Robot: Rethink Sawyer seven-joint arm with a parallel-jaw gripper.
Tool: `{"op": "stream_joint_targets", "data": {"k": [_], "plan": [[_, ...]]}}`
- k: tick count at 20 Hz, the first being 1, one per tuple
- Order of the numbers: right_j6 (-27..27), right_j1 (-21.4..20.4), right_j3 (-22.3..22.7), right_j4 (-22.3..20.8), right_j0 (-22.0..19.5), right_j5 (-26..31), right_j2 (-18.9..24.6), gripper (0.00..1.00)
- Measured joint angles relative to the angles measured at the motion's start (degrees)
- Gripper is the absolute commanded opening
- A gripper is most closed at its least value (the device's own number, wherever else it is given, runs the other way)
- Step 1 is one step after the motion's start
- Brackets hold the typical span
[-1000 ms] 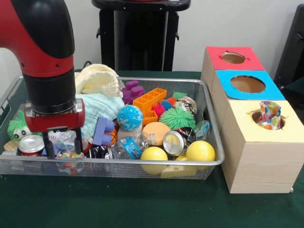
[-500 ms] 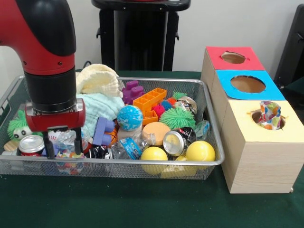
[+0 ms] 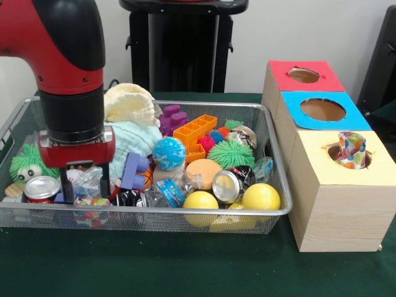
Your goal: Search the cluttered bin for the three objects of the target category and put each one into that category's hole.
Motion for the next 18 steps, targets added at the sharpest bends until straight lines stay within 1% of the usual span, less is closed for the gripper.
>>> {"op": "stream_joint_targets", "data": {"k": [9, 14, 18], "plan": [[0.00, -3.10, 6.25, 0.02, 2.17, -0.07, -3.49, 1.00], [0.00, -3.09, 6.70, 0.02, 3.16, -0.10, -4.69, 1.00], [0.00, -1.93, 6.24, 0.03, 3.54, -0.36, -4.93, 1.00]]}}
